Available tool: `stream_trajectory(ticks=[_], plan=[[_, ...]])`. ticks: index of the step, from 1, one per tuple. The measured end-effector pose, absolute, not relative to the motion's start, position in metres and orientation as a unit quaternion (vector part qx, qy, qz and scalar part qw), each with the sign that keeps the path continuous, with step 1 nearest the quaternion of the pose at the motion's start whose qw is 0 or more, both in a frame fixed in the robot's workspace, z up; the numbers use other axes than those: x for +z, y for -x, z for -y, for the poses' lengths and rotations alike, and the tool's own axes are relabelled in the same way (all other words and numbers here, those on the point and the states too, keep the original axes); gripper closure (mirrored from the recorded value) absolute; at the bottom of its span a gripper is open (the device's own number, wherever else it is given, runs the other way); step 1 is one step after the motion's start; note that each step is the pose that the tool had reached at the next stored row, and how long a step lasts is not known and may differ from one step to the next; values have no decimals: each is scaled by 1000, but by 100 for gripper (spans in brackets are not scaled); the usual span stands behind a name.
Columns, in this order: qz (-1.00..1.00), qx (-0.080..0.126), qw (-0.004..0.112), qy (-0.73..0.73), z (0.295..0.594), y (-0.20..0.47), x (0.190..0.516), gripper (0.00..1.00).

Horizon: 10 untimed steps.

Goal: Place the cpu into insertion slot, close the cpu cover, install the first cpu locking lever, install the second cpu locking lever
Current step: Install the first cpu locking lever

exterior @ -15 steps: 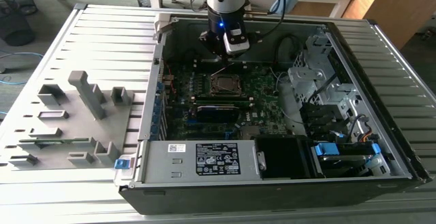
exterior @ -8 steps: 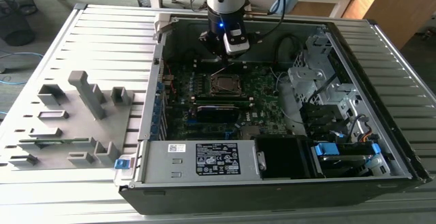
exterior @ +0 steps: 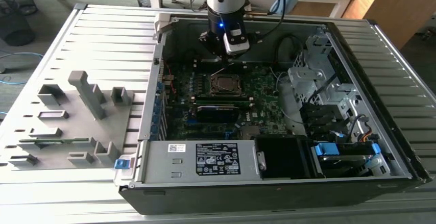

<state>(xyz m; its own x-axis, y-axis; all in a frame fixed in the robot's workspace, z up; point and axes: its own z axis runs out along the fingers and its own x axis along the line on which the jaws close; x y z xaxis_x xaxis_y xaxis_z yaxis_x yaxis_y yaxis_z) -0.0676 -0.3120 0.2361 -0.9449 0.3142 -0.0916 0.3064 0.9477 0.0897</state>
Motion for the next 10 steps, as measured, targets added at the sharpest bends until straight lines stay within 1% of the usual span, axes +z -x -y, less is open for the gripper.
stream_trajectory(ticks=[10], plan=[[-985, 37, 53, -157, 312, 68, 238, 89]])
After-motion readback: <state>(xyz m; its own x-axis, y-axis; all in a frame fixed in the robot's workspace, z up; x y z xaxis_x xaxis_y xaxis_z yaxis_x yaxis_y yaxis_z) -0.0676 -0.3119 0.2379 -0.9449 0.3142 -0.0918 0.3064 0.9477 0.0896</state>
